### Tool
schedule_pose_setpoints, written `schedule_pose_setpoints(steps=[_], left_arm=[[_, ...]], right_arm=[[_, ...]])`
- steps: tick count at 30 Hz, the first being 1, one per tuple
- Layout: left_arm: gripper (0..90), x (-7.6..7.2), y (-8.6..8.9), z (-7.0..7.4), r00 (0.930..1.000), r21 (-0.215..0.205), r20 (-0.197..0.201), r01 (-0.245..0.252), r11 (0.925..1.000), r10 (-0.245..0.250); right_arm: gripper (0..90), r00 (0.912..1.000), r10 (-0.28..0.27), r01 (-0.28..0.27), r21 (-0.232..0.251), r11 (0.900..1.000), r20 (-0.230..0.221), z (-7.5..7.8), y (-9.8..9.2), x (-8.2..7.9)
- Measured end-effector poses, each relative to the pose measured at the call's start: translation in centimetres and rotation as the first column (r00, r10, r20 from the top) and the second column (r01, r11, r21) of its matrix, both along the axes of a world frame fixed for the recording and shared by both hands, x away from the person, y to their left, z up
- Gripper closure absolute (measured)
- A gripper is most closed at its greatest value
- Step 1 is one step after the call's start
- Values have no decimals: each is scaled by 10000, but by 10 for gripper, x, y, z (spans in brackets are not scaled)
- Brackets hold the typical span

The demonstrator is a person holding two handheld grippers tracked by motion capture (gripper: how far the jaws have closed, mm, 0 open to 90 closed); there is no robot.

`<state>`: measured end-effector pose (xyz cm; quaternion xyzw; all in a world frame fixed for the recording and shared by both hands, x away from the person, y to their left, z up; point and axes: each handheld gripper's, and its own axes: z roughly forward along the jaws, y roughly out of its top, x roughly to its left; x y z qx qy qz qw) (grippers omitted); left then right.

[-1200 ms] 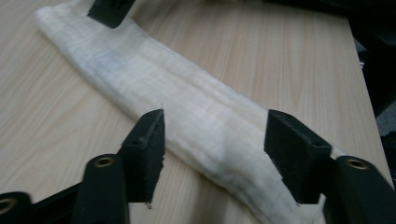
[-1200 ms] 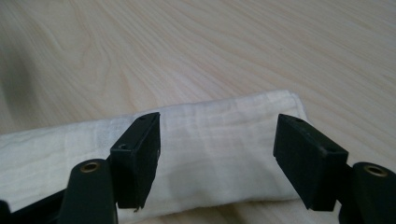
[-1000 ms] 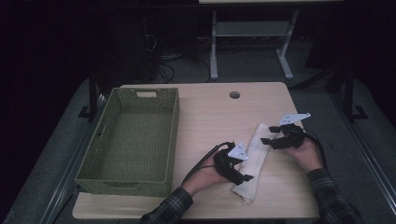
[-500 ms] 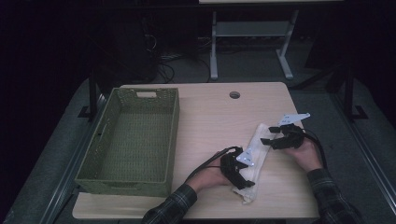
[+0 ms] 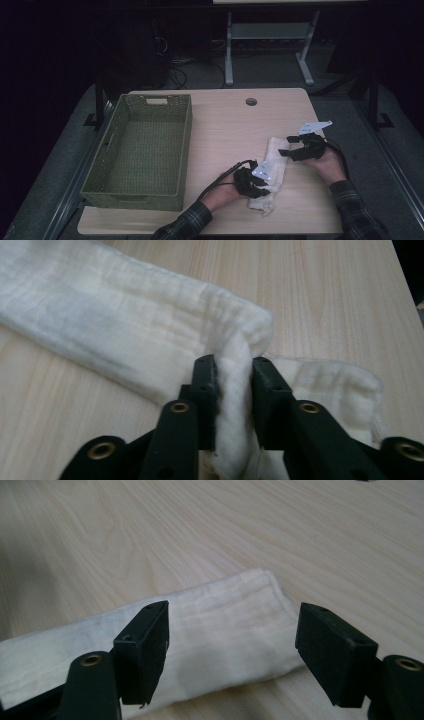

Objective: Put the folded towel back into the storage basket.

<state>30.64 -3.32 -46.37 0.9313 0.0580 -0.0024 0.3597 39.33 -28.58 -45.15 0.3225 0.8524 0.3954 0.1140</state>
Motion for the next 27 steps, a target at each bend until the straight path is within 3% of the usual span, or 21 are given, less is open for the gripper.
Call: schedule_pose_setpoints(steps=[3, 7, 10, 12, 20, 27], left_arm=[[781, -2, 1, 1, 9994, 132, -244, -255, 9996, 259], [788, 0, 2, 0, 9980, 2, -522, -343, 9994, 343], [792, 2, 3, -1, 9972, -103, -669, -346, 9993, 338], [792, 2, 3, -1, 9970, -144, -683, -374, 9992, 363], [792, 2, 3, -1, 9966, -188, -734, -378, 9991, 364], [793, 3, 3, -1, 9966, -152, -755, -355, 9993, 343]], right_arm=[[291, 9997, 219, -219, -44, 9998, 85, 3, 3, 2], [289, 9985, 542, -539, -204, 9983, 117, 5, 8, 13], [288, 9975, 685, -687, -182, 9975, -154, 1, 11, 25], [288, 9962, 759, -767, -165, 9969, -422, -3, 13, 31], [279, 9922, 978, -1018, -502, 9935, -771, -19, 21, 43], [301, 9909, 1122, -1172, -655, 9909, -748, -22, 21, 43]])
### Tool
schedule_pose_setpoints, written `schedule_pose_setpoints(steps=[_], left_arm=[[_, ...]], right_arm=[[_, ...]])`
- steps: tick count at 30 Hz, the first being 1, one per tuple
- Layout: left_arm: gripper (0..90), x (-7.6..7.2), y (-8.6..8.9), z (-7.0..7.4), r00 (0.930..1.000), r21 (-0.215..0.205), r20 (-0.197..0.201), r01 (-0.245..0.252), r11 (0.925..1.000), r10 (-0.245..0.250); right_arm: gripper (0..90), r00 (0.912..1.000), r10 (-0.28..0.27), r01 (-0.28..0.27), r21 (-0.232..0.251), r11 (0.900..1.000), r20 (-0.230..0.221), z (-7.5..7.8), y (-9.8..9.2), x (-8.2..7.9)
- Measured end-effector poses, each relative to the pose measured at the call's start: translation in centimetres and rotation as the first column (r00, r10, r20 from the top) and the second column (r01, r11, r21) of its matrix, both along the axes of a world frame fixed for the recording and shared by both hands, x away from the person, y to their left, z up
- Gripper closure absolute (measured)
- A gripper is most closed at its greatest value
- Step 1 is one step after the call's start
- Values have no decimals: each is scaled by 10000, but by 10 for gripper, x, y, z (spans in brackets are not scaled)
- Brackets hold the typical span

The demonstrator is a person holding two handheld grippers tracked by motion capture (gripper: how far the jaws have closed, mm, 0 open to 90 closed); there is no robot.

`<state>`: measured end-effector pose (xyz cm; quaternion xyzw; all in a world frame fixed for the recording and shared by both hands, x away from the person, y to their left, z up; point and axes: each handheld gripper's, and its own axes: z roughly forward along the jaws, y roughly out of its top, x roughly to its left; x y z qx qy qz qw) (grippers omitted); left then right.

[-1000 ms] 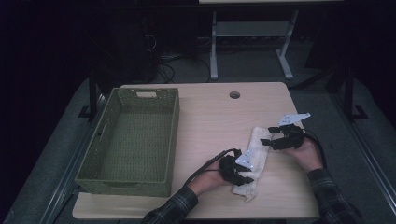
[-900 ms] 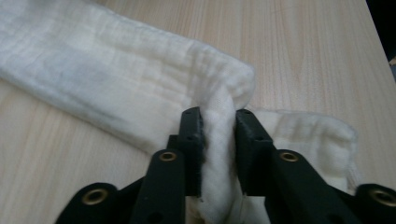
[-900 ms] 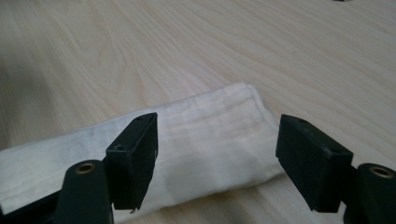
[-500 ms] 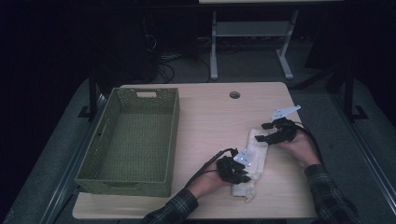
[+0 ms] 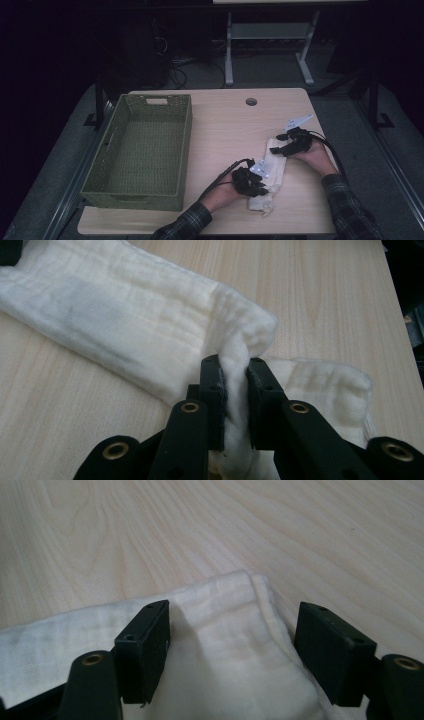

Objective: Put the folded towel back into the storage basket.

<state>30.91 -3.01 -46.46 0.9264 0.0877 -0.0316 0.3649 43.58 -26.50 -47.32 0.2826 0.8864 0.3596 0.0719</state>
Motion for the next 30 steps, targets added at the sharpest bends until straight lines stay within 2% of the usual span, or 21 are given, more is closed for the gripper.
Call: schedule_pose_setpoints(steps=[3, 6, 11, 13, 15, 16, 23, 30], left_arm=[[794, 0, 0, 0, 10000, -22, 12, -19, 10000, 19], [795, 0, 0, 0, 10000, -24, 10, -25, 10000, 25], [806, 1, 1, -1, 10000, -150, -56, -35, 9999, 34], [810, 2, 1, -1, 9999, -268, -129, -111, 9996, 108], [812, 1, 1, 1, 9999, -271, -87, -61, 9996, 58], [812, 1, 2, 2, 9998, -429, -184, -99, 9990, 91], [813, 1, 10, 21, 9996, -1014, -209, -233, 9946, 213], [813, 1, 23, 41, 9985, -1273, -119, -554, 9903, 543]], right_arm=[[347, 9999, 79, -79, -9, 10000, 86, 0, 0, -2], [436, 9996, 260, -261, 21, 9997, 111, 1, -1, -4], [689, 9978, 621, -616, 238, 9978, -232, 3, -3, -6], [748, 9967, 724, -715, 255, 9971, -367, 4, -2, -6], [762, 9963, 780, -776, 121, 9969, -356, 6, -1, -7], [765, 9963, 798, -797, 39, 9968, -314, 7, 0, -7], [773, 9958, 878, -865, 500, 9950, -246, 20, 3, -6], [776, 9948, 1019, -1008, 911, 9907, -67, 35, 11, 0]])
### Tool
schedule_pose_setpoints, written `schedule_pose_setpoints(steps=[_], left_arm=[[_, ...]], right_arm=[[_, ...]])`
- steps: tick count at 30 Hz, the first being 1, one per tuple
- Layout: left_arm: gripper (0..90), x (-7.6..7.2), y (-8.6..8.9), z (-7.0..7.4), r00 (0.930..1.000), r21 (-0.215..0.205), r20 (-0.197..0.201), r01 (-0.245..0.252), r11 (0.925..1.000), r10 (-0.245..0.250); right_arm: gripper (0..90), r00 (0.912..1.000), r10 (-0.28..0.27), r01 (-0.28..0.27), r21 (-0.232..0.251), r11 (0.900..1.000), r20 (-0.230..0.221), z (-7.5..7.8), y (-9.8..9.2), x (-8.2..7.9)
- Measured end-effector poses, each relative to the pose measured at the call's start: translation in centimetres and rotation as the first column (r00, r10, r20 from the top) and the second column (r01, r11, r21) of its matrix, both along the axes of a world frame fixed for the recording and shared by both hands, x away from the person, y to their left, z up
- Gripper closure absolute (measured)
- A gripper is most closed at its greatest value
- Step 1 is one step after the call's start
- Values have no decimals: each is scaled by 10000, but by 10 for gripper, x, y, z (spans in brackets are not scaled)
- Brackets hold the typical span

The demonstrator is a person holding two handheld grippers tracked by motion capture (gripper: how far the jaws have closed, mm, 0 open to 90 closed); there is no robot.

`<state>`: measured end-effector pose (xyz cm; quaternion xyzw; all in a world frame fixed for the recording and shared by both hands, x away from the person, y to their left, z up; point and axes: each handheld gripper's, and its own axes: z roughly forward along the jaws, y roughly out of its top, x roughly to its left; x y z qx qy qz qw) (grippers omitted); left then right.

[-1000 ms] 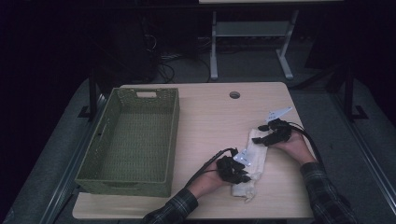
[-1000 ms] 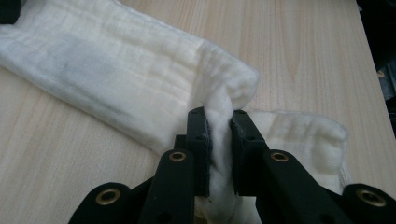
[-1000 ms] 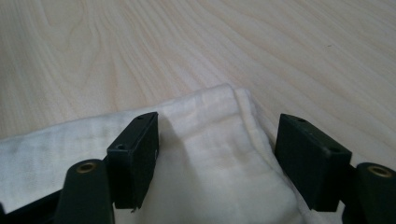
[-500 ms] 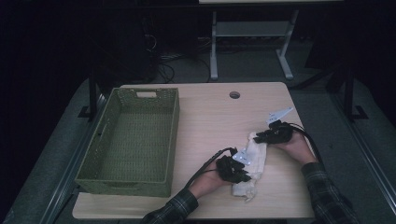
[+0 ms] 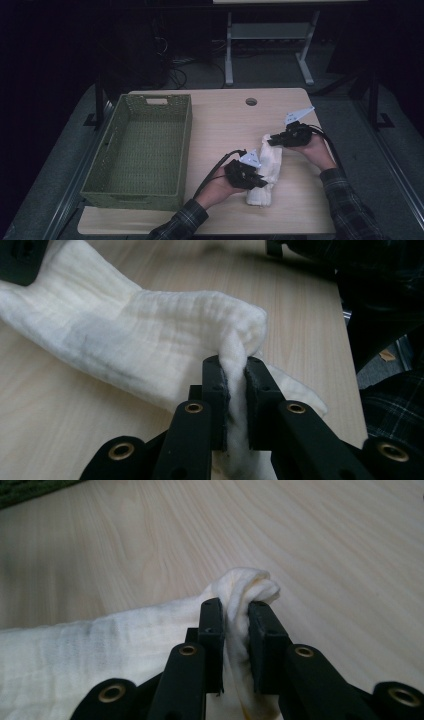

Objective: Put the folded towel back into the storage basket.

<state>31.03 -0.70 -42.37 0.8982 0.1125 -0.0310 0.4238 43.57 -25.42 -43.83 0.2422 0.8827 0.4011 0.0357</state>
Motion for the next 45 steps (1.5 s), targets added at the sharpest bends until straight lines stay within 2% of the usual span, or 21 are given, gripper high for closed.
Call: schedule_pose_setpoints(steps=[2, 6, 9, 12, 15, 20, 25, 30, 34, 40, 41, 42, 43, 45], left_arm=[[812, -1, 5, 7, 9998, -33, 90, -176, 9998, 177], [812, 0, 15, 22, 9991, -125, -49, -422, 9990, 422], [812, -1, 22, 35, 9978, -65, 74, -653, 9978, 654], [813, -2, 28, 46, 9975, -126, 77, -701, 9975, 702], [813, -1, 34, 56, 9970, -22, 244, -740, 9973, 740], [812, 0, 47, 72, 9962, -56, 358, -788, 9969, 790], [812, 2, 66, 82, 9954, -208, 429, -854, 9961, 862], [812, 7, 91, 90, 9945, -358, 565, -863, 9956, 882], [812, 9, 112, 95, 9926, -424, 642, -1003, 9941, 1029], [812, 8, 144, 102, 9878, -592, 792, -1296, 9898, 1341], [812, 8, 144, 102, 9878, -592, 792, -1296, 9898, 1341], [812, 6, 155, 104, 9867, -622, 808, -1363, 9887, 1411], [812, 6, 155, 104, 9867, -622, 808, -1363, 9887, 1411], [812, 5, 164, 106, 9853, -613, 849, -1435, 9877, 1484]], right_arm=[[777, 9999, 74, -75, 40, 10000, 77, 4, 3, 2], [778, 9994, 245, -247, 89, 9997, 240, 16, 14, 5], [778, 9989, 375, -378, 99, 9992, 291, 26, 23, 7], [778, 9982, 502, -507, 139, 9986, 312, 35, 29, 9], [779, 9972, 640, -648, 196, 9977, 391, 44, 36, 11], [779, 9934, 959, -967, 90, 9953, 625, 58, 51, 17], [779, 9909, 1152, -1160, 79, 9932, 695, 67, 70, 23], [779, 9895, 1250, -1267, 191, 9918, 729, 75, 90, 29], [781, 9871, 1311, -1338, 236, 9907, 919, 81, 106, 34], [782, 9826, 1530, -1557, 180, 9876, 1050, 89, 135, 39], [782, 9814, 1584, -1610, 160, 9868, 1085, 91, 143, 40], [782, 9808, 1610, -1642, 203, 9862, 1100, 93, 149, 40], [782, 9808, 1610, -1642, 203, 9862, 1100, 93, 149, 40], [782, 9768, 1752, -1789, 199, 9837, 1231, 96, 161, 42]])
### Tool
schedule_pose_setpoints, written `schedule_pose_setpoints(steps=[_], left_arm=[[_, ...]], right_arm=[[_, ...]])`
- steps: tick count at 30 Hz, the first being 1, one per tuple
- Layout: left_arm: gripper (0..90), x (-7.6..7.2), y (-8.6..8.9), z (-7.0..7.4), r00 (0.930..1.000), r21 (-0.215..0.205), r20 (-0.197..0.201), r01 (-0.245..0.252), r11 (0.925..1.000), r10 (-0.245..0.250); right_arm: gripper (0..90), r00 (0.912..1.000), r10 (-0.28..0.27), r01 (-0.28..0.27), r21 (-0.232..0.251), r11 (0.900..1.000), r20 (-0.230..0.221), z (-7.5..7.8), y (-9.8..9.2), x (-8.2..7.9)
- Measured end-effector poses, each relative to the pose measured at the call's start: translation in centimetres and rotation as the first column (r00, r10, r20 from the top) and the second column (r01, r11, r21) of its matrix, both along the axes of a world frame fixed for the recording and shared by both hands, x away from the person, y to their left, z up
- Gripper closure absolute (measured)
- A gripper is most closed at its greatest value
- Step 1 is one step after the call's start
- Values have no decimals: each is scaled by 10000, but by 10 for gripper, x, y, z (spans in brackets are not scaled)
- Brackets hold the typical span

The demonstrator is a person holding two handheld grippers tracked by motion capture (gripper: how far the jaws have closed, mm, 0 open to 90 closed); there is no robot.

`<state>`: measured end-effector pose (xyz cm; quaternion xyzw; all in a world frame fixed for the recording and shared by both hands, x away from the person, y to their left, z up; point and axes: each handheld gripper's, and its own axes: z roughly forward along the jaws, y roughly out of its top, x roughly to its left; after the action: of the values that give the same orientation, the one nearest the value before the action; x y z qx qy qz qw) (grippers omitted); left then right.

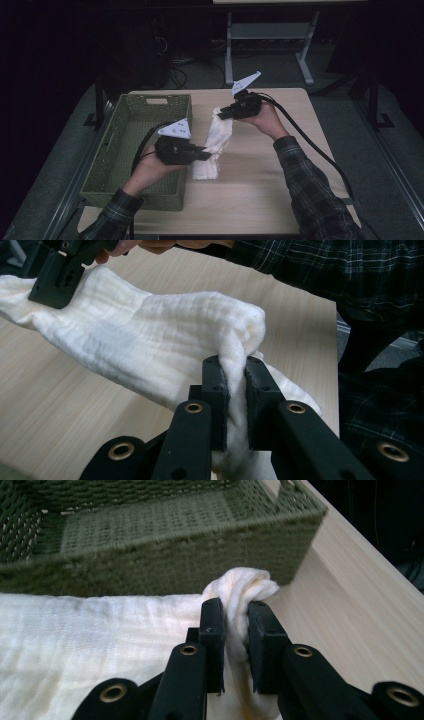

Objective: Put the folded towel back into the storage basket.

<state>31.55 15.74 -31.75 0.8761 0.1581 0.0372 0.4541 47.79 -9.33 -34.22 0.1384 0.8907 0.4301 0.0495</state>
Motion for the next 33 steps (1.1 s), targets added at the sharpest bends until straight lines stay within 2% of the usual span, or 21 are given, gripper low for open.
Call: schedule_pose_setpoints(steps=[1, 2, 4, 6, 7, 8, 9, 10, 13, 14, 15, 22, 26, 30, 33], left_arm=[[812, -1, 10, 2, 9999, -53, 75, -106, 9999, 107], [812, -1, 10, 2, 9999, -53, 75, -106, 9999, 107], [812, -3, 25, 5, 9994, -39, 167, -292, 9996, 292], [812, -4, 30, 6, 9991, -75, 191, -371, 9993, 372], [812, -5, 40, 7, 9985, -87, 233, -502, 9987, 504], [812, -5, 40, 7, 9985, -87, 233, -502, 9987, 504], [812, -7, 49, 7, 9977, -77, 290, -615, 9981, 617], [812, -7, 49, 7, 9977, -77, 290, -615, 9981, 617], [811, -11, 66, 8, 9953, -52, 365, -893, 9960, 895], [811, -11, 66, 8, 9953, -52, 365, -893, 9960, 895], [811, -13, 76, 9, 9943, -85, 371, -997, 9950, 1000], [809, -20, 103, 5, 9890, -1, 363, -1437, 9896, 1436], [809, -20, 110, 0, 9875, -33, 259, -1558, 9878, 1558], [808, -21, 116, -5, 9877, 113, 216, -1549, 9879, 1546], [806, -20, 118, -16, 9882, 270, -3, -1529, 9879, 1529]], right_arm=[[783, 10000, 67, -67, 26, 10000, -5, 3, 11, 1], [783, 10000, 67, -67, 26, 10000, -5, 3, 11, 1], [783, 9997, 195, -195, -16, 9998, 117, 6, 26, 3], [783, 9994, 298, -298, -22, 9996, 163, 9, 37, 5], [783, 9993, 316, -315, -31, 9995, 204, 11, 43, 5], [783, 9993, 316, -315, -31, 9995, 204, 11, 43, 5], [783, 9988, 426, -426, 18, 9991, 256, 12, 54, 6], [783, 9988, 426, -426, 18, 9991, 256, 12, 54, 6], [783, 9983, 552, -554, 132, 9984, 173, 14, 75, 9], [783, 9983, 552, -554, 132, 9984, 173, 14, 75, 9], [783, 9977, 636, -639, 157, 9978, 220, 15, 85, 9], [783, 9955, 905, -913, 296, 9954, 291, 13, 117, 9], [783, 9953, 927, -937, 384, 9949, 269, 8, 126, 9], [783, 9941, 1041, -1049, 267, 9941, 295, 1, 135, 9], [783, 9937, 1106, -1110, 207, 9936, 203, -6, 142, 8]])
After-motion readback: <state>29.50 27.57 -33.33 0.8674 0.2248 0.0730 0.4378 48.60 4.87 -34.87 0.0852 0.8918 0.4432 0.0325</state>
